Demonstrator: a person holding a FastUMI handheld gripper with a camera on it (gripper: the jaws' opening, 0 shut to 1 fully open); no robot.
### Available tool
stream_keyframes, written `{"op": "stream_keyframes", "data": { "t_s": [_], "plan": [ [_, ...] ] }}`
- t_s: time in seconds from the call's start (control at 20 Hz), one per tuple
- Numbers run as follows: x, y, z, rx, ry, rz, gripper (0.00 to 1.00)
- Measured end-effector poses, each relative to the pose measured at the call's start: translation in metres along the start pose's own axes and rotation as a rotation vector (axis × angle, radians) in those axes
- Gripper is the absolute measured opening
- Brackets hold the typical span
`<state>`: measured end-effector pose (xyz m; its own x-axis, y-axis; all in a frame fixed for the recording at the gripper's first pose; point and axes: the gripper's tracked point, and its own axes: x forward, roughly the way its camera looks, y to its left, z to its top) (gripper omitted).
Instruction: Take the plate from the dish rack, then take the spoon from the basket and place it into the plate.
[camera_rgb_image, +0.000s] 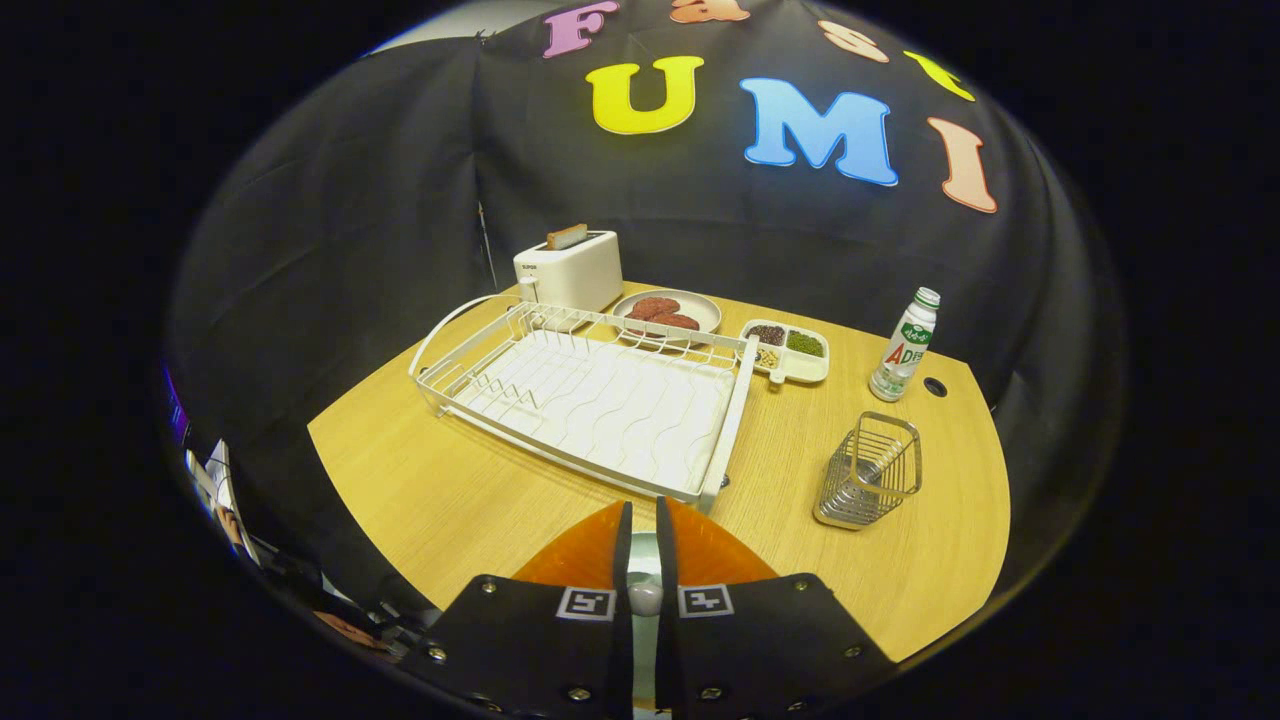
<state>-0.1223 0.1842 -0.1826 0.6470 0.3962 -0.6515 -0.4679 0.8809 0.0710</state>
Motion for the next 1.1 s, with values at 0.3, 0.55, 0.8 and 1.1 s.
{"op": "stream_keyframes", "data": {
  "t_s": [0.3, 0.55, 0.8, 1.1],
  "plan": [
    [0.021, 0.008, -0.008, -0.022, 0.043, 0.028, 0.09],
    [0.027, 0.013, -0.002, -0.073, 0.04, 0.051, 0.13],
    [0.026, 0.001, 0.002, -0.046, 0.021, 0.035, 0.21],
    [-0.007, -0.044, 0.025, 0.022, -0.078, -0.056, 0.28]
  ]
}}
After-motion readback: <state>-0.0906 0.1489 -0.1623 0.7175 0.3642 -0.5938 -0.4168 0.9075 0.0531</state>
